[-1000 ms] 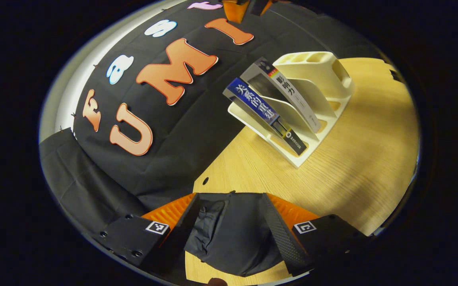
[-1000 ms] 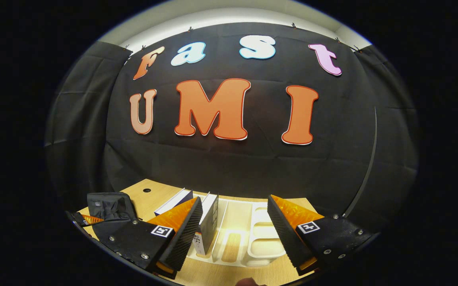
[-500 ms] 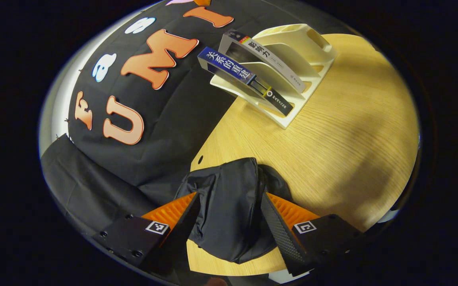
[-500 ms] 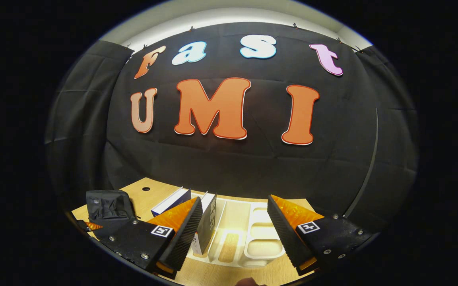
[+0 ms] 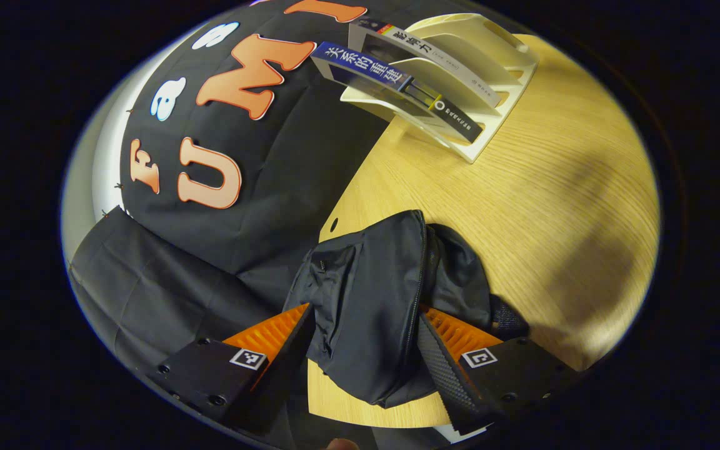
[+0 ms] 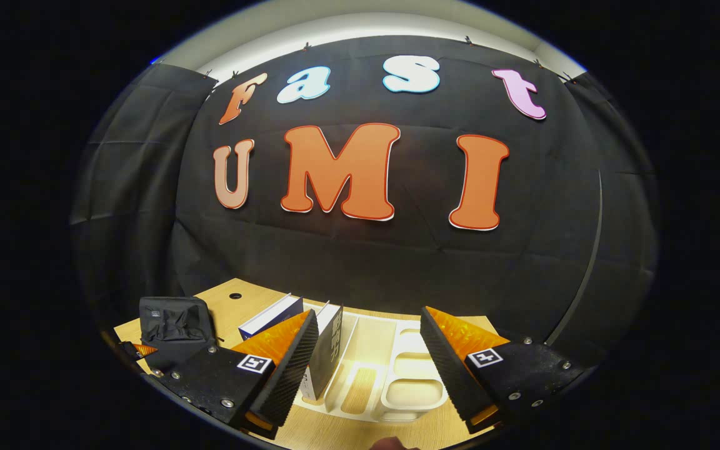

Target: Open the schoolbag, grab two books from the bookshelf and put them into the schoolbag.

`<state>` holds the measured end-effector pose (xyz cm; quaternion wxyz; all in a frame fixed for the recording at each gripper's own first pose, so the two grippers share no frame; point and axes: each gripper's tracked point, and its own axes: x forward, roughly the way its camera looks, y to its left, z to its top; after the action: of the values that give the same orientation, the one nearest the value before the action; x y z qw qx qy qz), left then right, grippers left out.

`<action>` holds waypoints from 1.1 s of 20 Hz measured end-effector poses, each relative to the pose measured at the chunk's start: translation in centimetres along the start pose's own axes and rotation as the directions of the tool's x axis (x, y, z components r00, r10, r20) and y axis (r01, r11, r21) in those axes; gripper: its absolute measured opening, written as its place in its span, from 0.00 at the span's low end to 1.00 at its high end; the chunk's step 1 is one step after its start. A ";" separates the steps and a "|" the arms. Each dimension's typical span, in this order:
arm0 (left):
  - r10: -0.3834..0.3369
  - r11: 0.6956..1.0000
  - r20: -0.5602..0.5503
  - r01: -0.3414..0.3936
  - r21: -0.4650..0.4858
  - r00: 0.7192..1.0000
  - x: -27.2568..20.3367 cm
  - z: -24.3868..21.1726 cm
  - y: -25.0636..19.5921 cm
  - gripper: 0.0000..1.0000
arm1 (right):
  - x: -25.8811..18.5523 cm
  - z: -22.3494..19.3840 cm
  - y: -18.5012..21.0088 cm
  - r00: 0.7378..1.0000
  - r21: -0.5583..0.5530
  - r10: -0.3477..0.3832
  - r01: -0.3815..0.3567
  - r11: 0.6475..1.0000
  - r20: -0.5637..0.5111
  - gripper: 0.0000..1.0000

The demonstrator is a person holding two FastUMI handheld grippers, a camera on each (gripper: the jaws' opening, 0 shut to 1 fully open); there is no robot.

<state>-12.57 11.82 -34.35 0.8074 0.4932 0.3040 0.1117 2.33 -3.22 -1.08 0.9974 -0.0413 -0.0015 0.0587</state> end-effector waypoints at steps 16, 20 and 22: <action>-0.183 0.983 -0.028 0.184 0.013 0.983 4.5 1.0 0.0 0.67 | 0.0 -0.1 1.6 0.999 -0.016 -0.042 0.041 0.999 -0.032 0.98; -0.291 0.957 -0.015 0.291 0.006 0.957 4.5 0.9 -0.2 0.23 | 0.2 0.6 3.4 0.996 -0.031 -0.081 0.080 0.996 -0.036 0.98; -0.347 0.938 -0.017 0.347 -0.025 0.938 4.6 0.9 -0.1 0.13 | 0.5 1.0 4.0 0.995 -0.044 -0.095 0.093 0.995 -0.040 0.98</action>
<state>-8.41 13.30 -35.82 0.8166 0.4217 0.3935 -0.0239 2.38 0.93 -0.45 0.9978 -0.0634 0.0162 0.0108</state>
